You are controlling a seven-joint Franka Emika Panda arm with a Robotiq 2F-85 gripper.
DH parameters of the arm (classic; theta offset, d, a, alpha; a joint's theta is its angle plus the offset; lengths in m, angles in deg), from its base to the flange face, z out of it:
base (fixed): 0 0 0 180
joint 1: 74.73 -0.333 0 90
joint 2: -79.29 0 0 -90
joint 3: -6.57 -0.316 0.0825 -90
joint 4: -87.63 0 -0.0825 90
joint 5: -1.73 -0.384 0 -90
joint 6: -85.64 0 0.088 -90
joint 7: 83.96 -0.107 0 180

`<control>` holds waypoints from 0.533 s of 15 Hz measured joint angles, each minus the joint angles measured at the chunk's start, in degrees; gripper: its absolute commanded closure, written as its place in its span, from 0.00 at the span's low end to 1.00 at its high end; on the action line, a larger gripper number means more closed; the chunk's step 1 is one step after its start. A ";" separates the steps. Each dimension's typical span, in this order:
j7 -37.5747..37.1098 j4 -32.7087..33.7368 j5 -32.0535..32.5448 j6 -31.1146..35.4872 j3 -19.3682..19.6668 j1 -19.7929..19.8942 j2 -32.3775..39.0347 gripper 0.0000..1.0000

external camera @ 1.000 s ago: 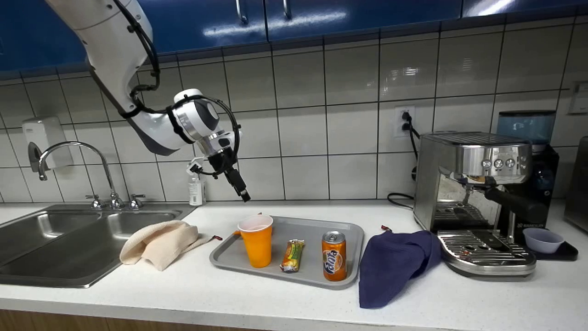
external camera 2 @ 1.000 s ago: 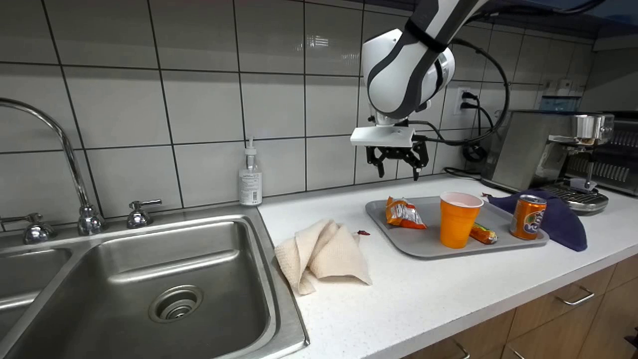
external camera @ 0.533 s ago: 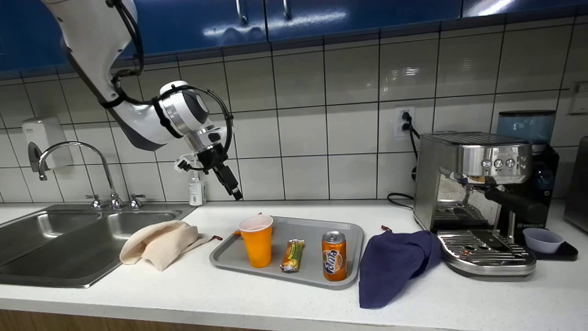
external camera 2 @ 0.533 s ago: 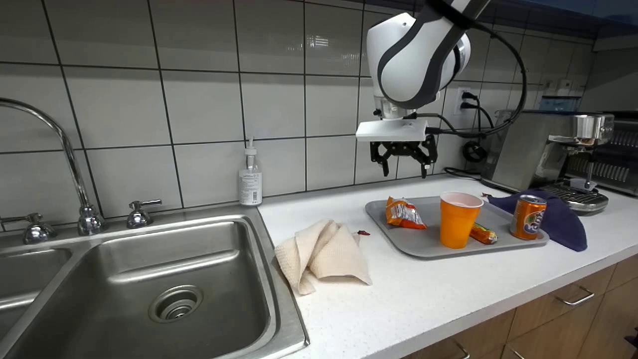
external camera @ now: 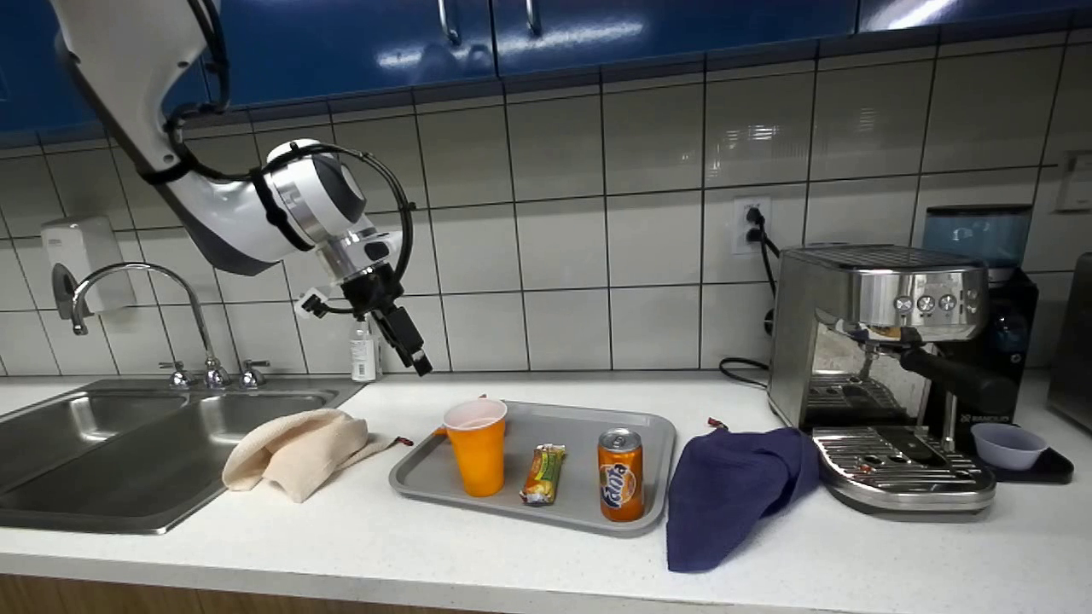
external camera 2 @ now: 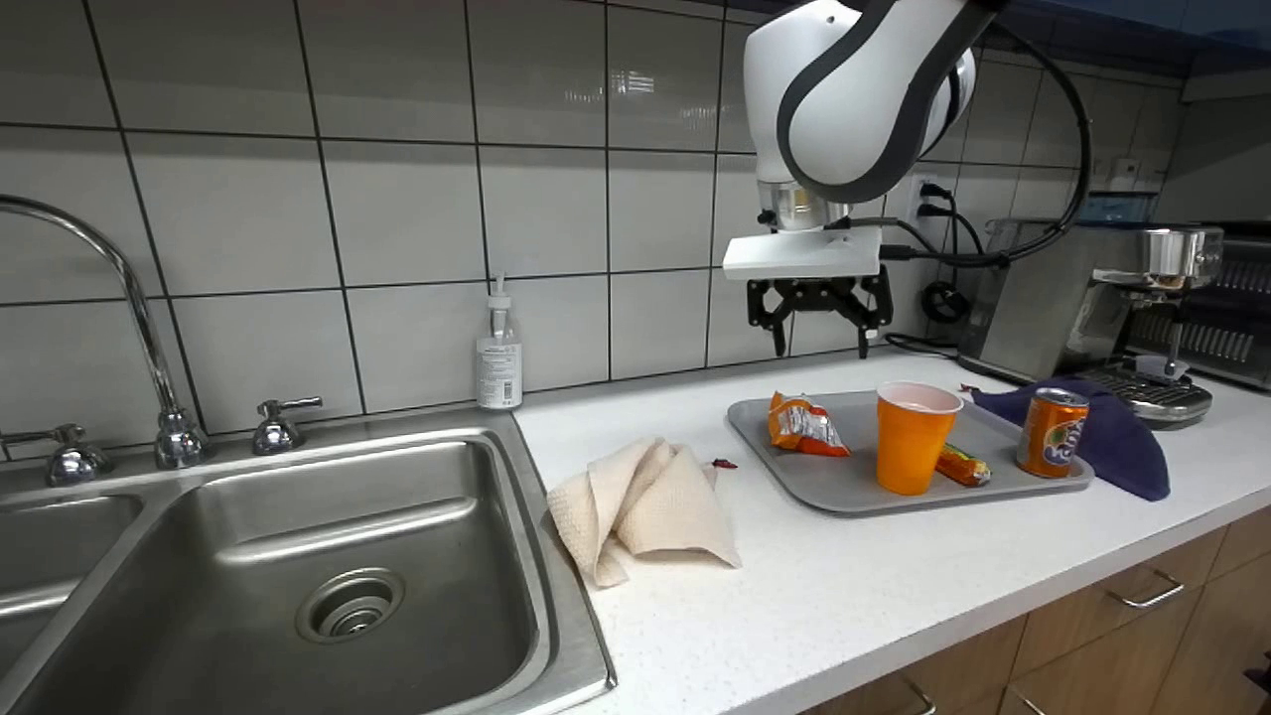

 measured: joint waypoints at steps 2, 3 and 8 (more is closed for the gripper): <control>0.00 -1.85 0.39 0.00 -0.63 0.34 -1.49 0.00; 0.03 -2.82 0.55 0.00 -0.96 0.55 -2.25 0.00; 0.08 -8.21 1.94 0.16 -2.94 1.90 -6.58 0.00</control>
